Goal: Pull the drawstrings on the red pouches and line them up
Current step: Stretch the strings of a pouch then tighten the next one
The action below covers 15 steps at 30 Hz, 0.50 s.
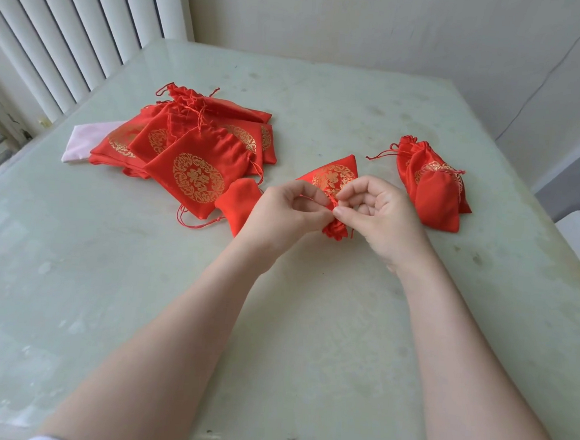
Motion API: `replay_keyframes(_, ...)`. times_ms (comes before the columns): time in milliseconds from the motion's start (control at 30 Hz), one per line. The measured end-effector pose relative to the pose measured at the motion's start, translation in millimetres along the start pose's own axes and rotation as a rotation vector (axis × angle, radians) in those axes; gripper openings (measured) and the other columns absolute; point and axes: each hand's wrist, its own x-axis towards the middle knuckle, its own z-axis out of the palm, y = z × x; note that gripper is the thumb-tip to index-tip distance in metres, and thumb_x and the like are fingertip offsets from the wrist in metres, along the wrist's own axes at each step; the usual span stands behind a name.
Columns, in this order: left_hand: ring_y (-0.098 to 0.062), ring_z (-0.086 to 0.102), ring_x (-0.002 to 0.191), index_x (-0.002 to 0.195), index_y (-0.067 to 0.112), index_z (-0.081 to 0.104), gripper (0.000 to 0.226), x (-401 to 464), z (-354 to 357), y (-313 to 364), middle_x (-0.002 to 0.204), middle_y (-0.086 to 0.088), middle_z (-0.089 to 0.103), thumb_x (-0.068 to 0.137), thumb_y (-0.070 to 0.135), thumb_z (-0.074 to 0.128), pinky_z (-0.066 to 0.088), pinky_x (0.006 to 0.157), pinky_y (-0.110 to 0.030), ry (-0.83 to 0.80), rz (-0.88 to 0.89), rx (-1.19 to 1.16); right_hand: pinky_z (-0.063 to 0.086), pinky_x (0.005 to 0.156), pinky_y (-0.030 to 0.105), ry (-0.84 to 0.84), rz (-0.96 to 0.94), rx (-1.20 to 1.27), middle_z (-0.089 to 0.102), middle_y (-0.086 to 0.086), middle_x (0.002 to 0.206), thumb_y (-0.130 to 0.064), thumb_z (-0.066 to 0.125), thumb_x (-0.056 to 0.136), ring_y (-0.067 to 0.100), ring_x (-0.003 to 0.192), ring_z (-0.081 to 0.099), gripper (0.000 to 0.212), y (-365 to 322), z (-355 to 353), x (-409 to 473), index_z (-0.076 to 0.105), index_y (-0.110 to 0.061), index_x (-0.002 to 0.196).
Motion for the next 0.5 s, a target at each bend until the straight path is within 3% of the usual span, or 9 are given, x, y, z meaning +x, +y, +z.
replay_keyframes(67, -0.005, 0.06, 0.058, 0.078, 0.015, 0.062, 0.013, 0.0, 1.2, -1.5, 0.061, 0.007, 0.065, 0.076, 0.004, 0.068, 0.049, 0.065, -0.023, 0.05, 0.068, 0.148, 0.037, 0.055, 0.012, 0.015, -0.057, -0.135, 0.054, -0.016, 0.055, 0.004, 0.065, 0.079, -0.001, 0.047, 0.042, 0.027, 2.6, -0.7, -0.5, 0.062, -0.022, 0.077)
replay_keyframes(167, 0.001, 0.06, 0.054, 0.081, 0.011, 0.06, 0.012, 0.0, 2.0, -1.0, 0.063, 0.008, 0.066, 0.076, 0.005, 0.069, 0.044, 0.053, -0.011, 0.093, 0.157, 0.276, 0.033, 0.053, 0.006, 0.039, -0.166, -0.39, 0.049, -0.03, 0.046, 0.001, 0.066, 0.079, -0.005, 0.05, 0.047, 0.012, 0.0, 1.3, -3.3, 0.071, -0.009, 0.083)
replay_keyframes(233, 0.001, 0.059, 0.056, 0.082, 0.012, 0.058, 0.014, 0.5, 2.0, -0.3, 0.065, 0.008, 0.066, 0.077, 0.005, 0.069, 0.039, 0.048, -0.008, 0.115, 0.189, 0.311, 0.033, 0.057, 0.004, 0.068, -0.207, -0.442, 0.05, -0.022, 0.047, 0.002, 0.067, 0.078, -0.01, 0.056, 0.049, 0.01, -2.0, 2.4, -4.0, 0.073, -0.004, 0.084)
replay_keyframes(300, -0.002, 0.06, 0.058, 0.082, 0.014, 0.055, 0.018, 0.9, 2.2, -0.2, 0.066, 0.011, 0.065, 0.077, 0.005, 0.068, 0.038, 0.046, -0.01, 0.131, 0.209, 0.338, 0.032, 0.061, 0.004, 0.066, -0.238, -0.504, 0.054, -0.016, 0.063, 0.001, 0.064, 0.08, -0.006, 0.058, 0.05, 0.01, -1.2, 3.9, -2.7, 0.071, -0.002, 0.086)
replay_keyframes(333, -0.005, 0.06, 0.058, 0.083, 0.015, 0.053, 0.019, 0.9, 2.6, -0.4, 0.065, 0.011, 0.064, 0.077, 0.004, 0.068, 0.04, 0.047, -0.01, 0.138, 0.225, 0.362, 0.032, 0.064, 0.007, 0.041, -0.238, -0.55, 0.06, -0.005, 0.075, 0.0, 0.061, 0.082, -0.002, 0.064, 0.05, 0.01, 0.8, 4.9, -1.8, 0.069, -0.001, 0.089)
replay_keyframes(400, -0.009, 0.061, 0.061, 0.084, 0.013, 0.054, 0.019, 1.2, 3.4, -2.0, 0.066, 0.009, 0.06, 0.075, 0.0, 0.065, 0.043, 0.055, -0.013, 0.14, 0.281, 0.451, 0.035, 0.075, 0.018, -0.022, -0.214, -0.651, 0.061, 0.012, 0.097, -0.002, 0.053, 0.088, 0.018, 0.087, 0.055, 0.012, 6.3, 7.8, 0.4, 0.062, 0.0, 0.095)
replay_keyframes(500, -0.018, 0.059, 0.067, 0.088, 0.007, 0.058, 0.019, 2.7, 4.0, -4.8, 0.073, 0.005, 0.059, 0.073, -0.004, 0.059, 0.049, 0.065, -0.031, 0.129, 0.372, 0.609, 0.036, 0.086, 0.033, -0.104, -0.129, -0.734, 0.056, 0.016, 0.109, -0.006, 0.044, 0.093, 0.029, 0.105, 0.05, 0.015, 8.5, 11.6, 1.0, 0.055, 0.0, 0.101)
